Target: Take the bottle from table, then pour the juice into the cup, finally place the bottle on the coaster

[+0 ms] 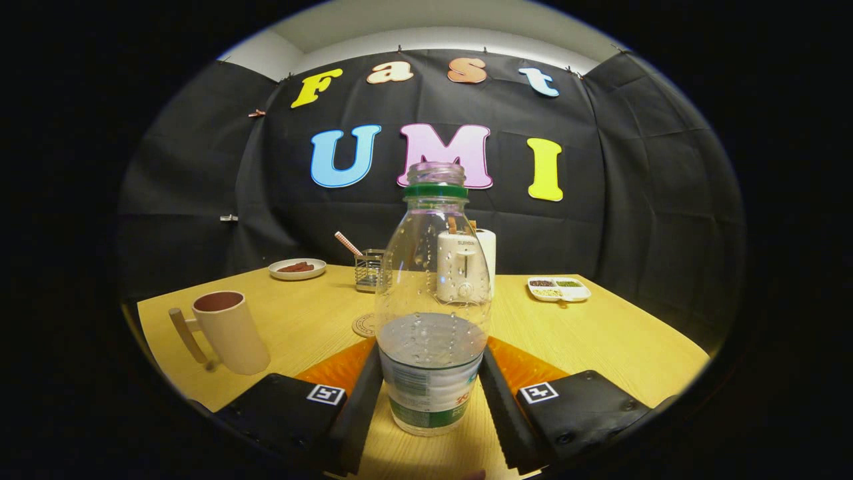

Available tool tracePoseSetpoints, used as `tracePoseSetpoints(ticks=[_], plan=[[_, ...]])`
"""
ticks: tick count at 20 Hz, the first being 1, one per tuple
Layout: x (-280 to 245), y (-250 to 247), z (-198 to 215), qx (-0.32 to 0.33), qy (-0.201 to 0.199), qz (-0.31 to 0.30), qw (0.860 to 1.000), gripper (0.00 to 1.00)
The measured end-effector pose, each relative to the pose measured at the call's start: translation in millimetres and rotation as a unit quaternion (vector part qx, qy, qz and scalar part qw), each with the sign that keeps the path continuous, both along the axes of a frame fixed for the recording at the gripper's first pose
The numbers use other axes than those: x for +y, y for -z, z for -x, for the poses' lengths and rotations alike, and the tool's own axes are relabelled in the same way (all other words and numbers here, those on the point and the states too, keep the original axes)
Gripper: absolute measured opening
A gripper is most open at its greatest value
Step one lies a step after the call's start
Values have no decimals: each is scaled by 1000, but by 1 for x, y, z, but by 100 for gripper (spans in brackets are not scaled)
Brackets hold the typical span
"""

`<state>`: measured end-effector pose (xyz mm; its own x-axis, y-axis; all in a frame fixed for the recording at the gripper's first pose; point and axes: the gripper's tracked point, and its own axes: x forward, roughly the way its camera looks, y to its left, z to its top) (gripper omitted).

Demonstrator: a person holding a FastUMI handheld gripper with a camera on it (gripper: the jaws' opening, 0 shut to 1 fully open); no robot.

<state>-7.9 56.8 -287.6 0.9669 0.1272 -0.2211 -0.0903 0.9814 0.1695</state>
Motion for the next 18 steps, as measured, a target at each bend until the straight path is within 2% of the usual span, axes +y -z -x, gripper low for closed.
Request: tracePoseSetpoints(ticks=[3,5,11,15,18], plan=[[4,-2,-4,20,-19,2,1000,76],[-1,-22,-6,13,-20,21,1000,76],[-32,-69,-20,21,17,142,989,70],[-25,-95,-29,20,-4,216,976,70],[-6,-106,-27,24,-46,266,963,70]])
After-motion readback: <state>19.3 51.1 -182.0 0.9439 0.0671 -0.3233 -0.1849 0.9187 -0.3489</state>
